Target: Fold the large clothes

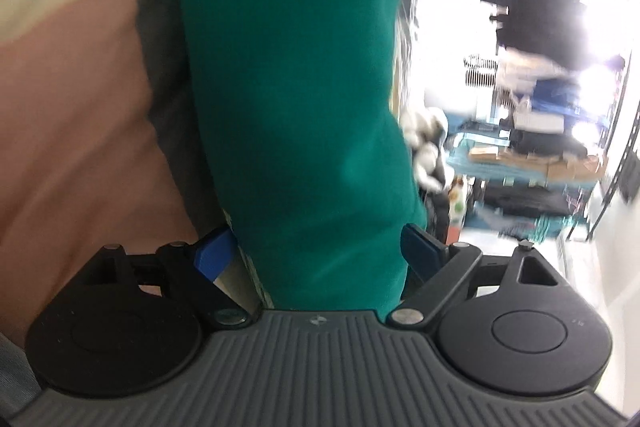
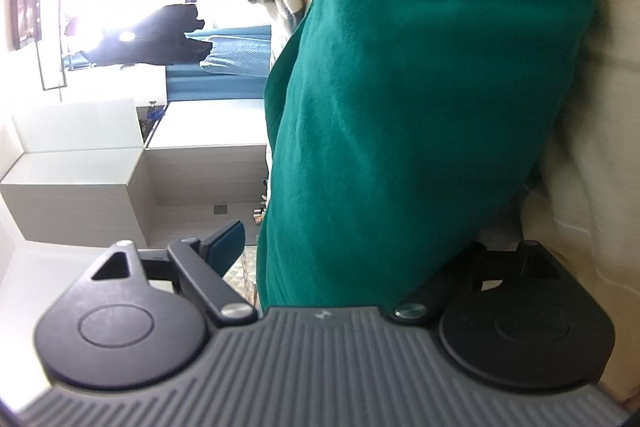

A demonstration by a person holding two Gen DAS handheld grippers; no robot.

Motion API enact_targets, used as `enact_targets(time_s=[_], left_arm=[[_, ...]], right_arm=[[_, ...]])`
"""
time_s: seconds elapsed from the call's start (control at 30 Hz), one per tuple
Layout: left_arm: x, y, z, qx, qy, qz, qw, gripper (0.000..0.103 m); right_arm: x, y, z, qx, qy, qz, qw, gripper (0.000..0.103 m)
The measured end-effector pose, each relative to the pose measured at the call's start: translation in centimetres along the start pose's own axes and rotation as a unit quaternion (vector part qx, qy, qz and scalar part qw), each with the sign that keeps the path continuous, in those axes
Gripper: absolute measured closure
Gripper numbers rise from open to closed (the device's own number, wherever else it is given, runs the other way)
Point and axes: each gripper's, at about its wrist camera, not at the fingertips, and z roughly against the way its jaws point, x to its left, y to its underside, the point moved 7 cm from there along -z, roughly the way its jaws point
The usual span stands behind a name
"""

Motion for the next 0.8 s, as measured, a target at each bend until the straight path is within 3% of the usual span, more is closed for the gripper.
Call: enact_targets(time_s=[0.1,0.2,0.4,0.5,0.6,0.8], left_arm=[[0.0,-0.9,0.3,-0.022,-0.009,0.002,0.9997,0.012],[0.4,-1.8,0.8,-0.035,0.005,0.025,0.9991,0.012],[0.5,-3.3,0.9,-0.090,-0.031,0.004,0.9955,0.013],[0.7,-4.1,0.4,-0.098,-0.033,0.009,0.9947,0.014],[1.0,-4.3,-0.3,-0.091,-0.041,0.006,0.9950,0.019],[-0.2,-4.9,-1.7,-0.088,-0.084,-0.029,0.9922,0.038]], right_arm=[[0.1,0.2,0.1,-0.005,0.005,0.003,1.000,0.012],[0.0,0.3,0.4,-0.013,0.012,-0.006,1.000,0.012],[-0.1,0.3,1.2,-0.035,0.041,0.004,0.999,0.012],[-0.2,0.0,1.8,-0.056,0.063,0.011,0.996,0.013],[-0.2,-0.3,1.8,-0.063,0.062,0.009,0.996,0.013],[-0.3,-0.5,1.3,-0.059,0.081,0.029,0.995,0.029]])
